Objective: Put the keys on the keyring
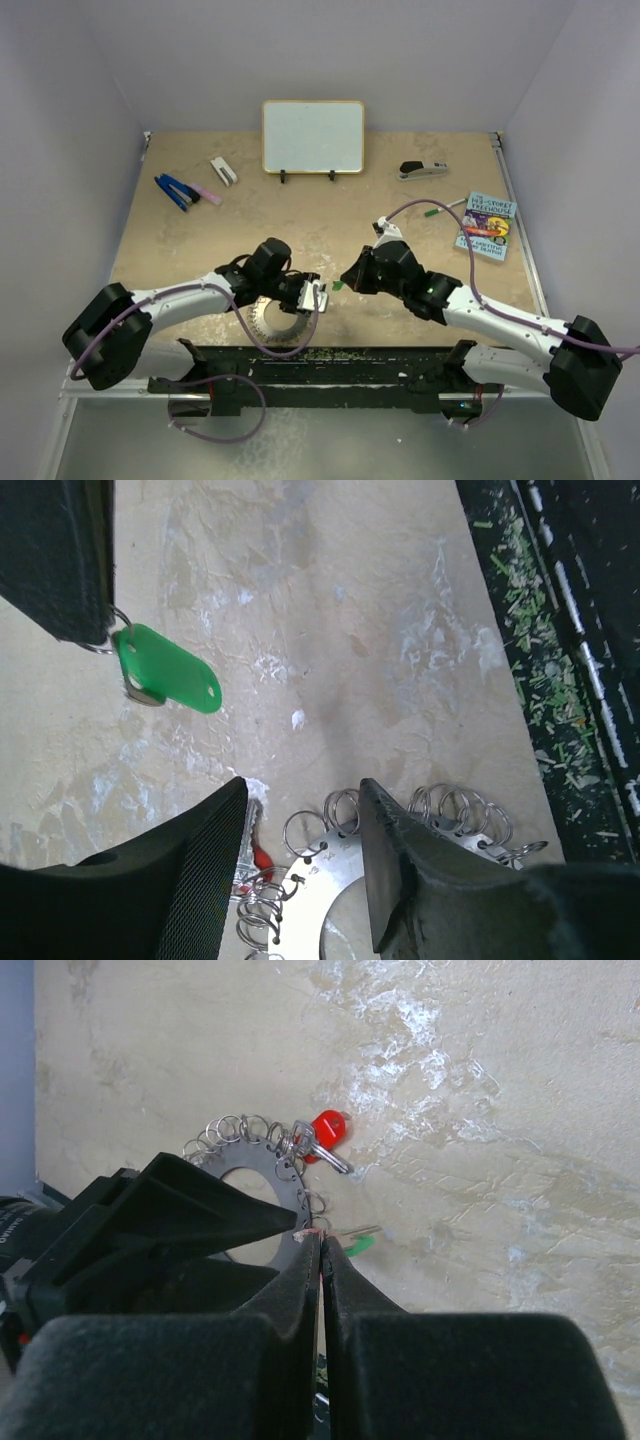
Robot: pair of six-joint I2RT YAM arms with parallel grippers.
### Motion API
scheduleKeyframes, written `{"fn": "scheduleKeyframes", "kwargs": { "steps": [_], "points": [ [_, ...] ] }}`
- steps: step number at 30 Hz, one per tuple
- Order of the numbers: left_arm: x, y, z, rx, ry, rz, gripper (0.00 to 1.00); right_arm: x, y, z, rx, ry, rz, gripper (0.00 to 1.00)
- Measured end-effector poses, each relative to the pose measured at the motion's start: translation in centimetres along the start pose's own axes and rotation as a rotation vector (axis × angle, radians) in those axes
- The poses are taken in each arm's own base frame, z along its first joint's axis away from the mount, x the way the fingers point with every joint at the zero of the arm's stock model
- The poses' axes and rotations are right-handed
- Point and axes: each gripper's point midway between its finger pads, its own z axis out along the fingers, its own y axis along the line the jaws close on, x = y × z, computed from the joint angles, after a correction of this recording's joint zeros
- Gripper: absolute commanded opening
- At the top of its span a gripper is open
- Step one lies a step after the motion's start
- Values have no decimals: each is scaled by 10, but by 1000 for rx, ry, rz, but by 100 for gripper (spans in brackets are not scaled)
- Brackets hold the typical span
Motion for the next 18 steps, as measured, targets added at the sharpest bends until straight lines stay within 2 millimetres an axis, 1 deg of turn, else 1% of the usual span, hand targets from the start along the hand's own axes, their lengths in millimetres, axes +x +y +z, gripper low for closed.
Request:
{"fn": "scheduleKeyframes", "kwargs": {
  "steps": [6,9,10,11,12,13,15,17,18],
  "points": [
    [15,-4,9,18,67,50,52,-1,0,-1,0,-3,4,0],
    [22,-9,16,56,120,66,48,-4,2,-5,-9,-13,11,0],
    [25,-10,18,76,141,66,45,-5,2,-8,-13,-19,15,0],
    [29,-11,20,91,161,64,38,-7,3,-11,-18,-26,19,0],
    [32,-11,20,103,179,62,29,-9,5,-14,-25,-34,23,0],
    [35,-12,21,111,195,59,24,-11,6,-18,-33,-43,27,0],
    [40,-13,20,113,219,65,17,-14,8,-24,-44,-60,31,0],
    [42,-12,19,107,234,68,5,-16,8,-28,-47,-67,33,0],
    [43,-11,18,102,240,68,4,-17,7,-29,-43,-71,33,0]
  ]
}}
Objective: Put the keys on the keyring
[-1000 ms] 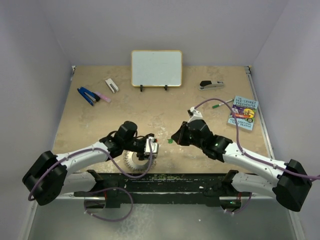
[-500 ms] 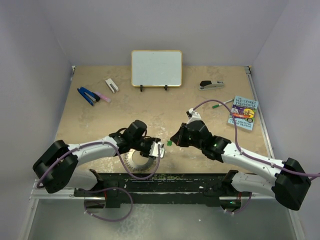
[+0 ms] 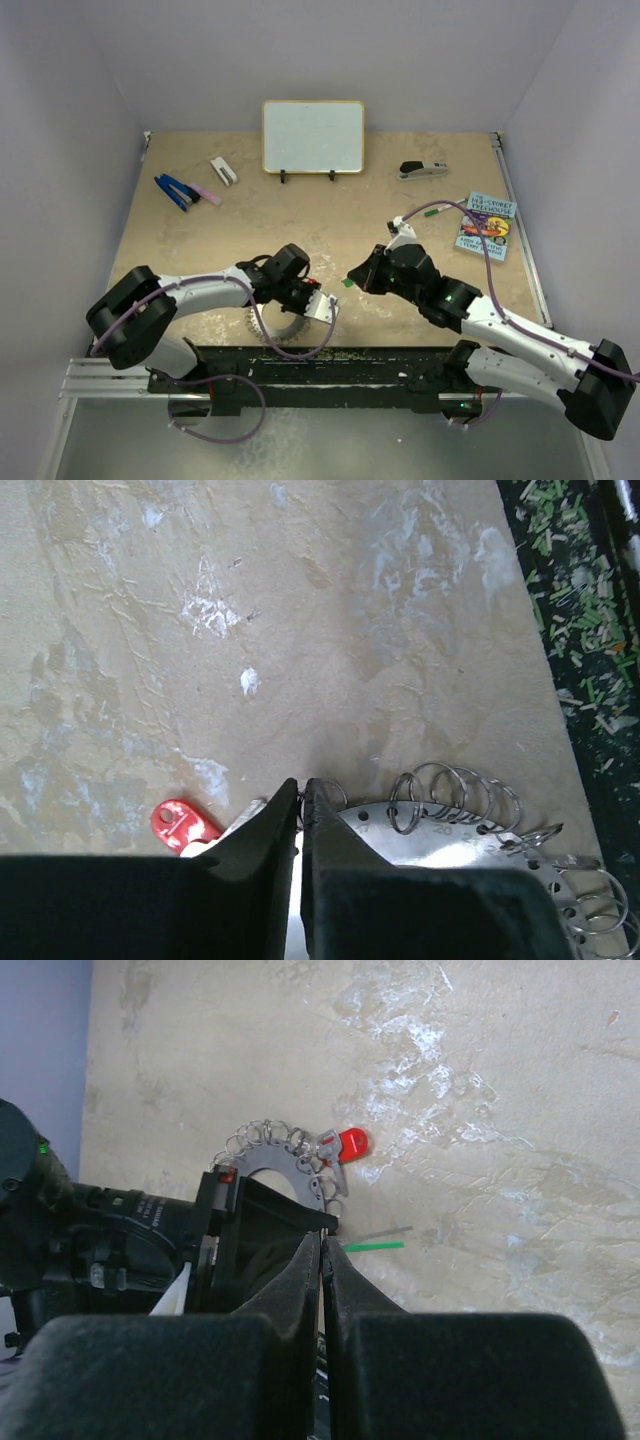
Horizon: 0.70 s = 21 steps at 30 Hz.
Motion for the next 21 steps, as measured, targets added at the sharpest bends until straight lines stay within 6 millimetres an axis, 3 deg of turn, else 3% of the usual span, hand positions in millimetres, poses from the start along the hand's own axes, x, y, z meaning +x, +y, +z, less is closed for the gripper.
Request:
{"fn": "scheduleKeyframes", "kwargs": {
  "steps": [7,15,21],
  "points": [
    [7,9,-25,-101,93,-68,4,2,-5,-1,22,7,-4,0],
    [-29,31,-71,-278,1,-48,4,8,-10,4,42,27,-8,0],
    [-47,34,-83,-310,-71,-55,4,8,-10,4,43,28,-9,0]
  ]
}}
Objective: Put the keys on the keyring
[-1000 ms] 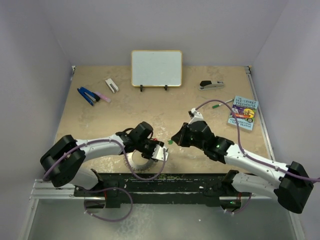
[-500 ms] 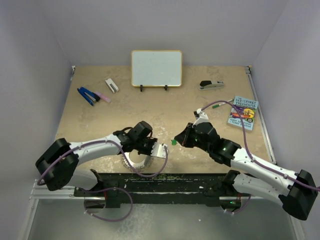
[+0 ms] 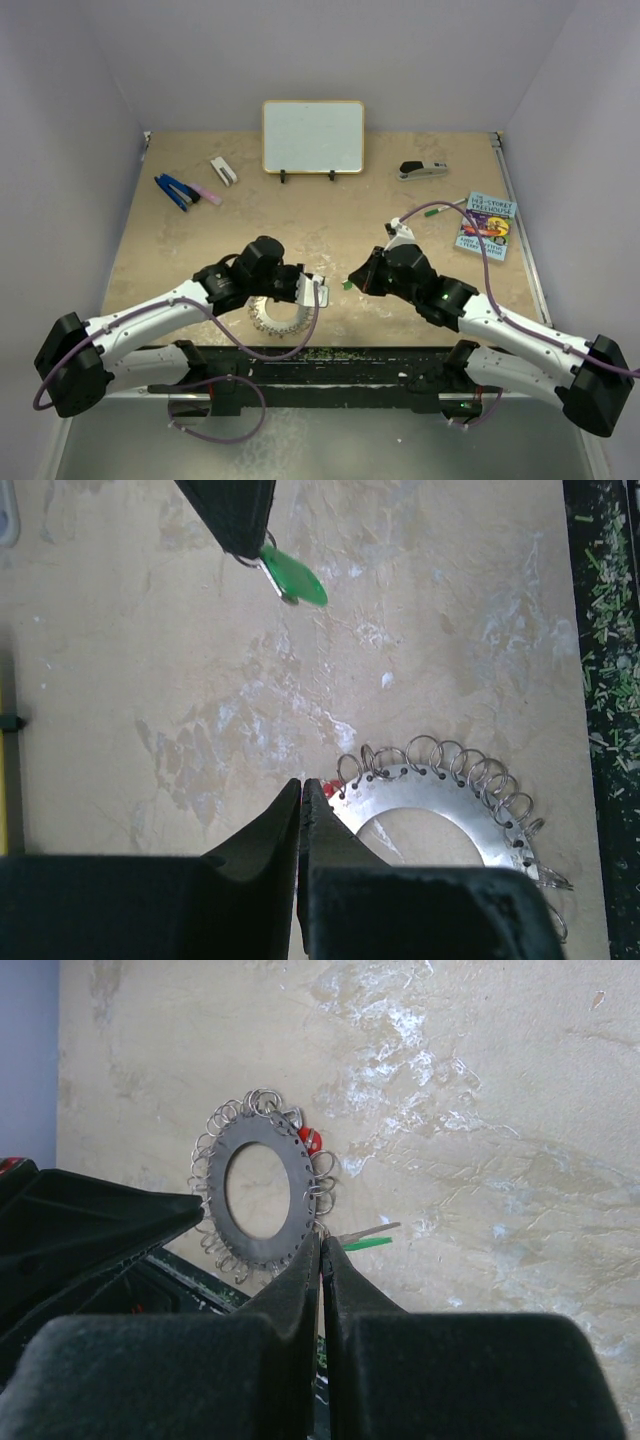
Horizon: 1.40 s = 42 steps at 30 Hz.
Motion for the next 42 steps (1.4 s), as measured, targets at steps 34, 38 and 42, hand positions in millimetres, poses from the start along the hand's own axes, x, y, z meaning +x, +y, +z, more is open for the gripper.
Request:
{"fn": "scheduleKeyframes", "kwargs": {
  "steps": [34,38,42],
  "points": [
    [97,67,10,-241,252,-336,59,18,-17,18,68,68,-38,0],
    [92,52,13,-164,230,-353,59,20,-16,20,64,78,-41,0],
    [85,42,16,-88,186,-282,59,21,-16,22,62,86,-43,0]
  ]
}}
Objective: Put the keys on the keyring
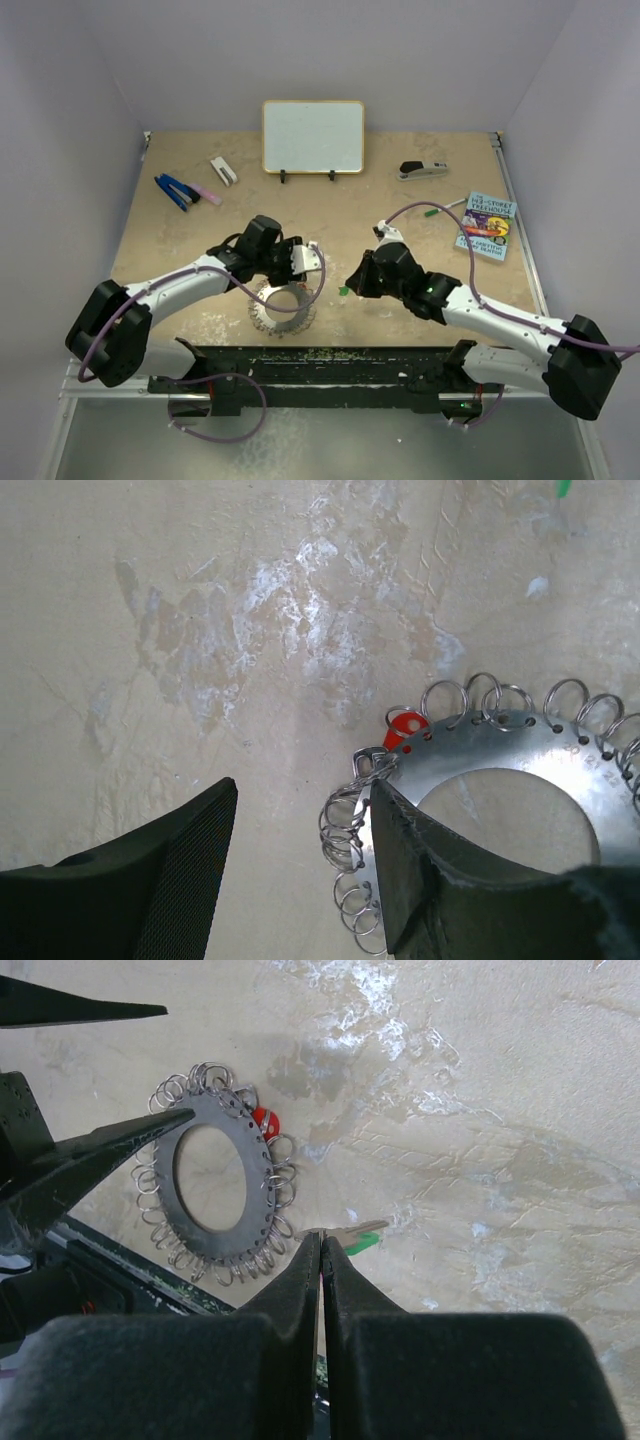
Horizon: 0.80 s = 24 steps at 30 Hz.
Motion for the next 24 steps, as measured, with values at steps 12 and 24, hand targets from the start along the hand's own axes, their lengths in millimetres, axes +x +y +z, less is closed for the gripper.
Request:
{"fn": "scheduleKeyframes", "kwargs": {
  "steps": [12,24],
  "points": [
    [10,10,8,22,24,450,59,18,-25,24,105,110,34,0],
    [38,-10,10,111,49,554,58,31,-36,35,167,191,62,3]
  ]
}}
